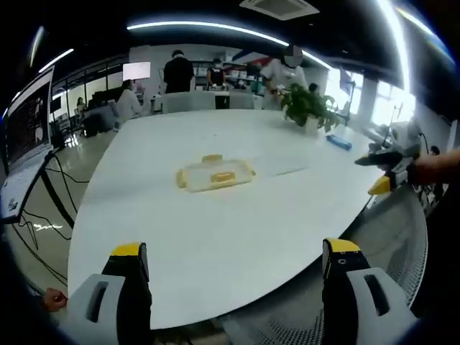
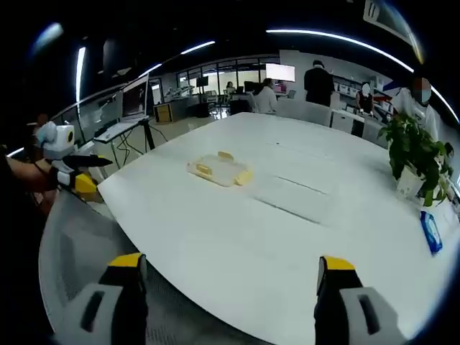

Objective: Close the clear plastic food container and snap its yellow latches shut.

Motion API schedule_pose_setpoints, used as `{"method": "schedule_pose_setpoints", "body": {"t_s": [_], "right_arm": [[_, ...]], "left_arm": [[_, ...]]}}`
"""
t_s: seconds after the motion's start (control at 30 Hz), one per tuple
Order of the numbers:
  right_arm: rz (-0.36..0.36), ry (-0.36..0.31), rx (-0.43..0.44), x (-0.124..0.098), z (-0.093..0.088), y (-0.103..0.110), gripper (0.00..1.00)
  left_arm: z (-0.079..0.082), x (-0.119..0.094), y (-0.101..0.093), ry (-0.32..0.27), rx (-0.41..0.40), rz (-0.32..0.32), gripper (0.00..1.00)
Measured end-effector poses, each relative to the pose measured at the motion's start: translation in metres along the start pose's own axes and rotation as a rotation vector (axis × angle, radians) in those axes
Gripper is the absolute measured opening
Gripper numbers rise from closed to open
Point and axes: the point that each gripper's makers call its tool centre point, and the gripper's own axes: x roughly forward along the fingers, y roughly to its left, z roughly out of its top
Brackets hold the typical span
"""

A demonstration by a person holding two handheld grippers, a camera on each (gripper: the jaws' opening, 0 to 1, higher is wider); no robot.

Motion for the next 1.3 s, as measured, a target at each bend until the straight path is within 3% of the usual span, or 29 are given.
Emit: {"method": "schedule_pose_setpoints", "body": {"t_s": [0.1,0.2,0.43,0.93,1.3], "right_arm": [[-0.003,-0.006,-0.001,-0.001,0.000,0.000,1.00],[0.003,0.002,0.006,0.000,-0.002,0.002,1.00],[-0.001,-0.003,0.030,-0.002,-0.003,0.003,1.00],[-0.002,0.010,0.023,0.003,-0.004,0.009,1.00],[0.056,0.025,-0.007,0.006,0.004,0.022,0.99]], "left_arm": [[0.000,-0.001,0.000,0.001,0.007,0.002,0.99],[-0.004,-0.001,0.000,0.024,0.087,0.008,0.99],[0.001,-0.001,0.000,-0.002,0.041,0.004,0.99],[-0.004,-0.002,0.003,0.001,-0.001,0.007,0.99],[-0.004,-0.003,0.009,0.002,-0.007,0.012,0.99]]}}
